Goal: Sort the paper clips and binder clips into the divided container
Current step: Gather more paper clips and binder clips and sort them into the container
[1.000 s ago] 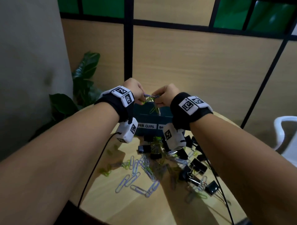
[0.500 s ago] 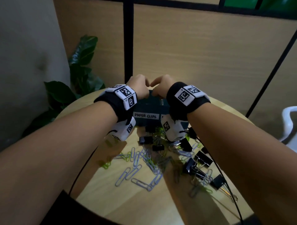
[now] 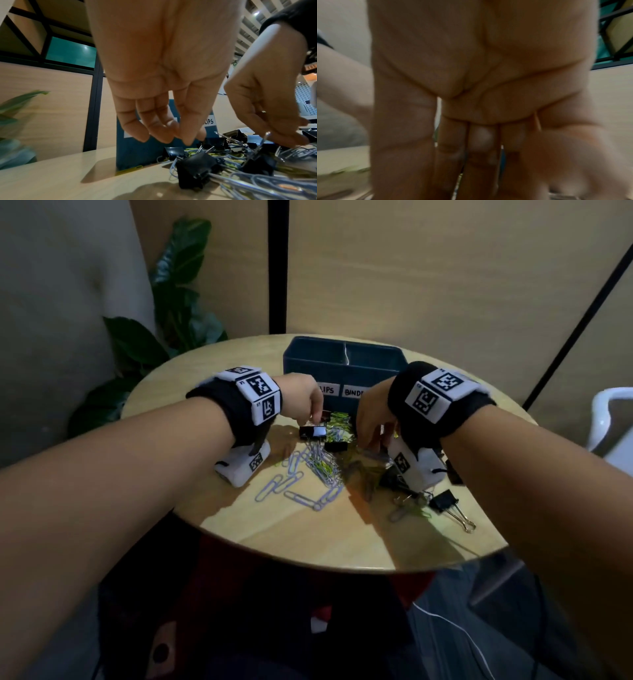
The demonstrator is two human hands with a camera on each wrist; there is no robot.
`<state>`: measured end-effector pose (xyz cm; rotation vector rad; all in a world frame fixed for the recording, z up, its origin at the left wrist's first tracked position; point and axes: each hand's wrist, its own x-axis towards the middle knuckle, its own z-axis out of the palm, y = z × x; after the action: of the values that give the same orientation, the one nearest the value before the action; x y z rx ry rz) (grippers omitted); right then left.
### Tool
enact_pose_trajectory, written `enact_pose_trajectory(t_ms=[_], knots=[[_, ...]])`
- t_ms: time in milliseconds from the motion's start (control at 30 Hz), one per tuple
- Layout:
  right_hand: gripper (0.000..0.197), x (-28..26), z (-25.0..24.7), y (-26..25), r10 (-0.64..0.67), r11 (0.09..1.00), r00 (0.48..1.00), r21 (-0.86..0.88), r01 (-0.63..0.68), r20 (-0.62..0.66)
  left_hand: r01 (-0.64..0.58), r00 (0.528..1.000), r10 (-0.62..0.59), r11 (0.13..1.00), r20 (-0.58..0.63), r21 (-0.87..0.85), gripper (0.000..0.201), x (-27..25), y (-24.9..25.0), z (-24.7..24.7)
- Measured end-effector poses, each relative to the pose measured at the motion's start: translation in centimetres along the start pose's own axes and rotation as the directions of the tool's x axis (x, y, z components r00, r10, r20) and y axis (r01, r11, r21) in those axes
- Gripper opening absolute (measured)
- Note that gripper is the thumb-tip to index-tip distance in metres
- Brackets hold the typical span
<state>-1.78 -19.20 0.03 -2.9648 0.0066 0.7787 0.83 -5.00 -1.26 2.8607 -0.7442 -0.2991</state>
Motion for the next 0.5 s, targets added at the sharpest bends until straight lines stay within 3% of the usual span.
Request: enact_pose_trajectory(t_ms=[67,133,233,367,500], knots=[[0.034,-0.4,0.3,-0.5,-0.055,0.997,0.998,-0.055,0.057,0.03,0.016,1.0,-0.016,1.0,0.005,0.002,0.028,-0.2,-0.2,-0.2],[0.035,-0.6,0.2,-1.0,-0.118,0.993,0.992,0.032,0.117,0.031,0.03,0.999,-0.03,1.0,-0.015,0.003,0.029,-0.3,-0.4,-0.5],[0.04,-0.2,-0.5,-1.1,-0.138,0.962,0.98,0.216,0.168,-0.147,0.047,0.994,-0.047,0.999,-0.097,0.005,0.024,-0.5,-0.8,-0.7],[0.035,0.7,-0.2,-1.2,-0.088,0.984,0.977,0.135,0.116,-0.194,0.031,0.977,-0.04,0.999,-0.21,-0.044,0.02,-0.4,-1.1,-0.5],[0.041,0.9,0.9,-1.8,-0.054,0.984,0.992,0.161,0.072,-0.114,-0.021,0.995,0.014,0.997,-0.103,-0.073,0.025,-0.1,-0.2,0.2]])
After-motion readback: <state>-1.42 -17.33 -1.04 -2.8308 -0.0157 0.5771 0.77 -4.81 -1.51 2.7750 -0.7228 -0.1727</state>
